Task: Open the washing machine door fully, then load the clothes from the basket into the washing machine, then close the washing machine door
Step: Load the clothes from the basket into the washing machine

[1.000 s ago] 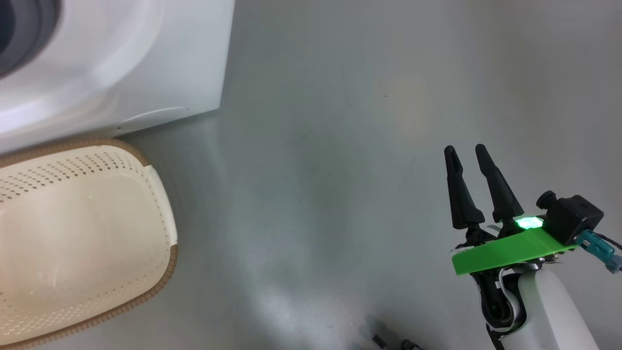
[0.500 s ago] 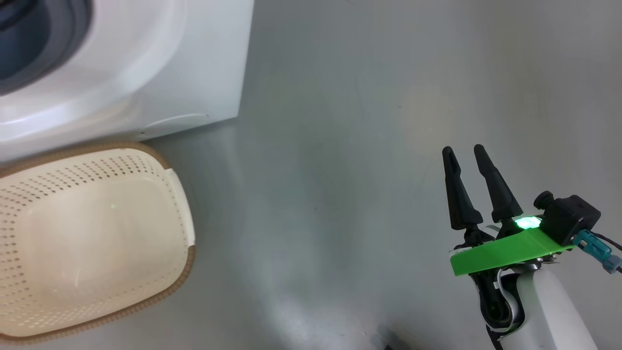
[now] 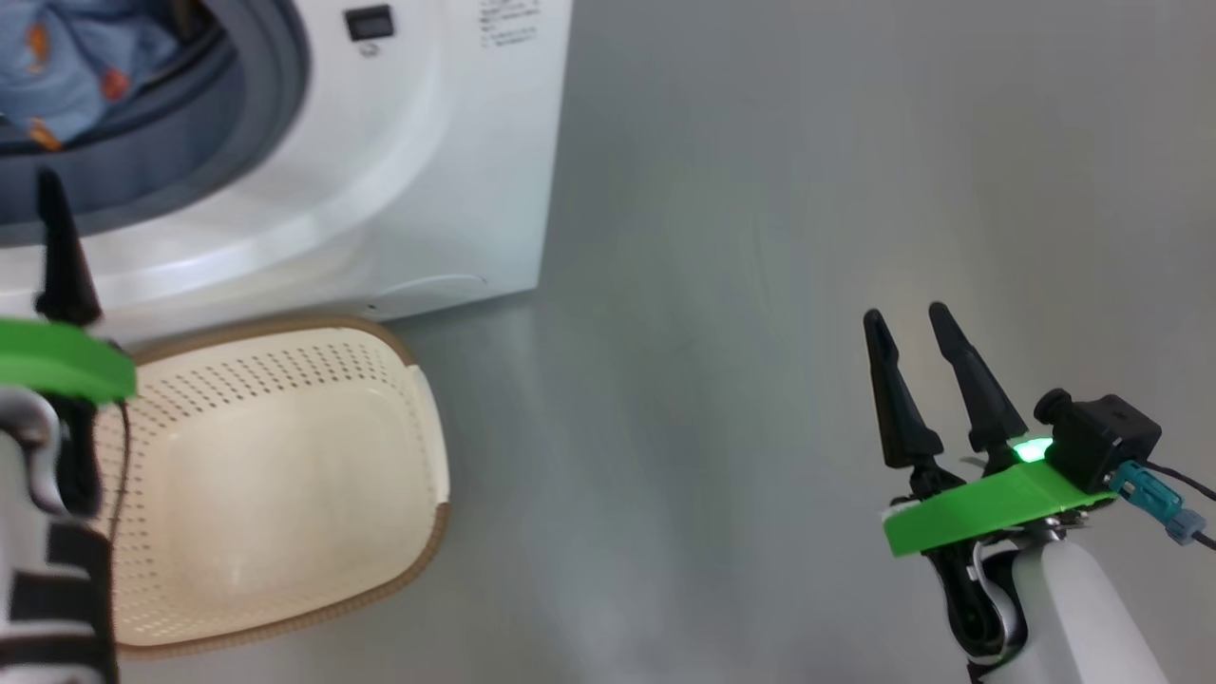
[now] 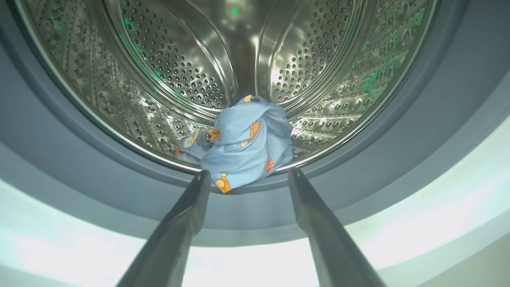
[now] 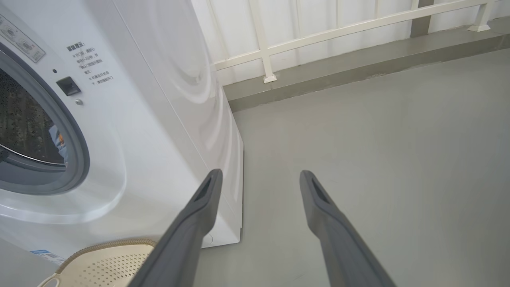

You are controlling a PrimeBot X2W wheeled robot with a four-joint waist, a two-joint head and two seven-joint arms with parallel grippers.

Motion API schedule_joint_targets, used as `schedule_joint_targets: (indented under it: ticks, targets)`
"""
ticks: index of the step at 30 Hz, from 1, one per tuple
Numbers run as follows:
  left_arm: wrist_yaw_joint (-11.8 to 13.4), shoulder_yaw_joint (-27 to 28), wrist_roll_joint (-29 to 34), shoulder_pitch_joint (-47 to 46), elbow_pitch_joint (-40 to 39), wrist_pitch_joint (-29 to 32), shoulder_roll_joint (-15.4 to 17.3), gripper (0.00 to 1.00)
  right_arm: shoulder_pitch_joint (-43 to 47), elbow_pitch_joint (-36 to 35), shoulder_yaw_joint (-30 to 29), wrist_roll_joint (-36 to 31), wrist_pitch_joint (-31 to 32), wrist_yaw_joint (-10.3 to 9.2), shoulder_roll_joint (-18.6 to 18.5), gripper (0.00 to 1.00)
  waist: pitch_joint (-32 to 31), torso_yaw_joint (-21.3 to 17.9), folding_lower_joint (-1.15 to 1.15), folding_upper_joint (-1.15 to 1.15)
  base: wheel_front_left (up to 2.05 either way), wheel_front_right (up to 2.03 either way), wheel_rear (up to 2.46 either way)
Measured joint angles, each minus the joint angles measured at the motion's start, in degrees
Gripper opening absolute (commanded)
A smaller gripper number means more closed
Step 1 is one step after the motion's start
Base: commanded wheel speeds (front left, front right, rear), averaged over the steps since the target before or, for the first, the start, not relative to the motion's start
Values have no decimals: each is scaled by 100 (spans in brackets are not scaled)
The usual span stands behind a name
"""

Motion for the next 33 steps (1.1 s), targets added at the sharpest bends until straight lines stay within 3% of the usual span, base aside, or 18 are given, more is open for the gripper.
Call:
schedule_joint_targets:
  ticks: [9,33]
  targets:
    - [0,209,132,1016,-463,0,-401,100,261,64,-36,-3,0,0,-233,100,-503,386,0,0,0,0,0]
    - [0,-40,233,2832,-1504,1,-657,100,922,170,-159,-1,0,0,-456,100,-1601,1023,0,0,0,0,0]
